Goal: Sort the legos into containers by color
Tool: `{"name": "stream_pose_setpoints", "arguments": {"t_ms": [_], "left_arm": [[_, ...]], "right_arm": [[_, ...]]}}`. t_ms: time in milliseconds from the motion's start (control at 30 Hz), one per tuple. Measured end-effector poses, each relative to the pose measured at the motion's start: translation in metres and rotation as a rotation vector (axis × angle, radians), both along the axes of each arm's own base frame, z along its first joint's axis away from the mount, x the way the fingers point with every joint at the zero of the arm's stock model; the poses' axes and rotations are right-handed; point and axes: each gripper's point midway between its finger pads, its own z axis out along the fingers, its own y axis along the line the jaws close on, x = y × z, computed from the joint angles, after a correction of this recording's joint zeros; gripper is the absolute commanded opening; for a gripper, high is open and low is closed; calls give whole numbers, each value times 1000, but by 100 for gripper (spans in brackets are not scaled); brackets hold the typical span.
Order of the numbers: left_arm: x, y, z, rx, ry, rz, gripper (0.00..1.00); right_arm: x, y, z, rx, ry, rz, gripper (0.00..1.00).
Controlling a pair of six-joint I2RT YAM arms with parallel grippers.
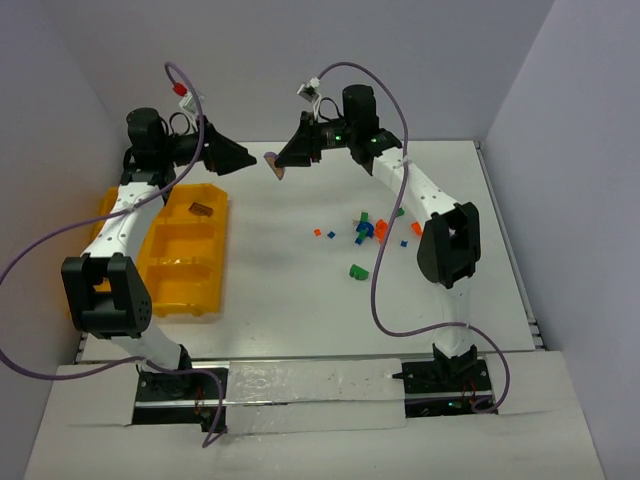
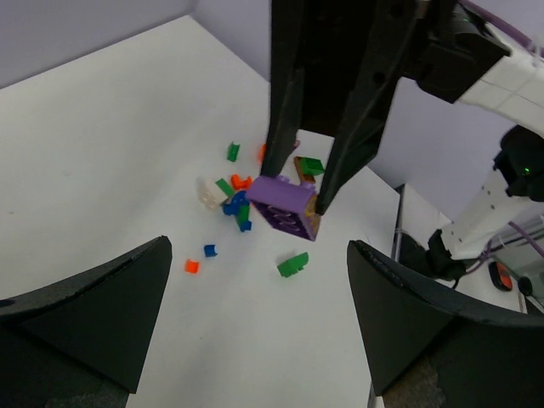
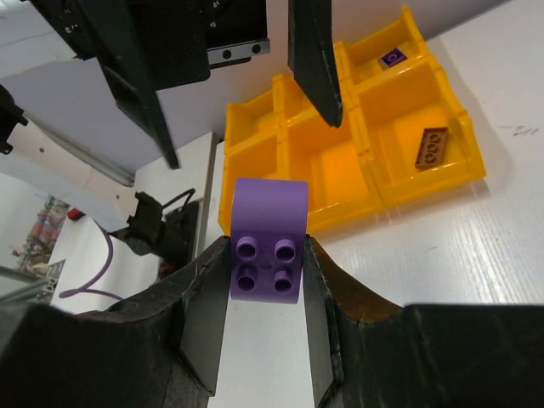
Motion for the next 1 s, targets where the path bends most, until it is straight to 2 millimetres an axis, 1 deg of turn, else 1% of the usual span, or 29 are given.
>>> {"name": "stream_pose_setpoints", "arguments": {"t_ms": [167, 300, 533, 633, 800, 1000], "left_arm": [[-18, -14, 10, -34, -8, -118, 94], [-25, -19, 11, -43, -11, -169, 94], [-24, -23, 4, -44, 7, -184, 94], [-21, -23, 0, -43, 14, -181, 94], [-19, -25, -5, -49, 46, -184, 93], [-23, -32, 3, -65, 36, -209, 92]], "right_arm": [[-6, 0, 4, 14, 1, 37, 0], [-11, 2, 9, 32, 4, 66, 0], [-21, 4, 29, 87, -1, 128, 0], [-24, 6, 34, 106, -10, 156, 0], [-25, 9, 29, 107, 5, 171, 0], [-24, 10, 23, 96, 15, 171, 0]]}}
